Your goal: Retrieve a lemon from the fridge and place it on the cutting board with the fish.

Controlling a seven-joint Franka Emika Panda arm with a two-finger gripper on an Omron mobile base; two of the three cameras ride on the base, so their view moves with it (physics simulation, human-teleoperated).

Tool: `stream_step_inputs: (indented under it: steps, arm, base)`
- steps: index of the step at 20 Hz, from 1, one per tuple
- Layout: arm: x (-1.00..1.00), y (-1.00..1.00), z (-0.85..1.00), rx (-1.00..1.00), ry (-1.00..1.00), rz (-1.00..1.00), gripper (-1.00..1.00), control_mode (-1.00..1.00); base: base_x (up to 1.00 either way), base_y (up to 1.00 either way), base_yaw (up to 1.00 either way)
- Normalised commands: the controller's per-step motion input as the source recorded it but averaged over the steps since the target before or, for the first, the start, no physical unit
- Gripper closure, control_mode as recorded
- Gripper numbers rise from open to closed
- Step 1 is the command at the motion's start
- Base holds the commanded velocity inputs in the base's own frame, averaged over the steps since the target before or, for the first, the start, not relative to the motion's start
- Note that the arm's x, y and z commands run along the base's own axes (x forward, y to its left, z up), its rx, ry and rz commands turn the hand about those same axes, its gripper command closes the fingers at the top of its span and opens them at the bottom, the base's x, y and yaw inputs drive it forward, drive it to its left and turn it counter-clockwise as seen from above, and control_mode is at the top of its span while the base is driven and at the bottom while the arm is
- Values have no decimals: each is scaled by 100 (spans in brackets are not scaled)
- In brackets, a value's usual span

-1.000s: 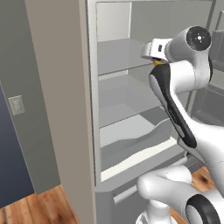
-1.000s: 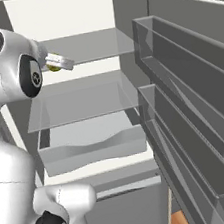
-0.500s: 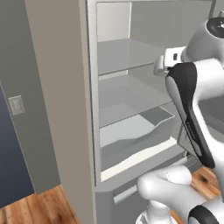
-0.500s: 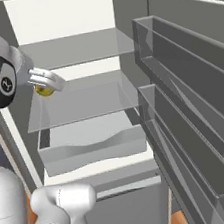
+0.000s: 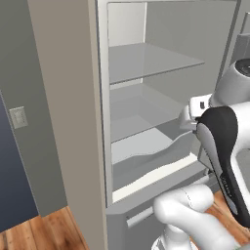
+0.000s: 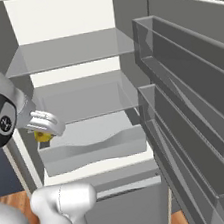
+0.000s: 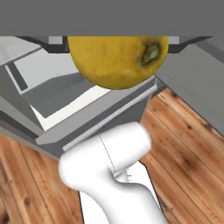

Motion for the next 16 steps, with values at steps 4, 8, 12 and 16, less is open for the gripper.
stream_step_inputs:
  steps: [4,8,12,16]
  arm:
    - [-2,0,-42,2,3,1,100,-100]
    - [4,0,-5,0,2,0,100,-100]
    - [0,0,0,0,2,0,100,-100]
    - [0,0,0,0,0,0,100,-100]
  base:
    - [0,0,0]
    - [0,0,0]
    - [0,0,0]
    - [0,0,0]
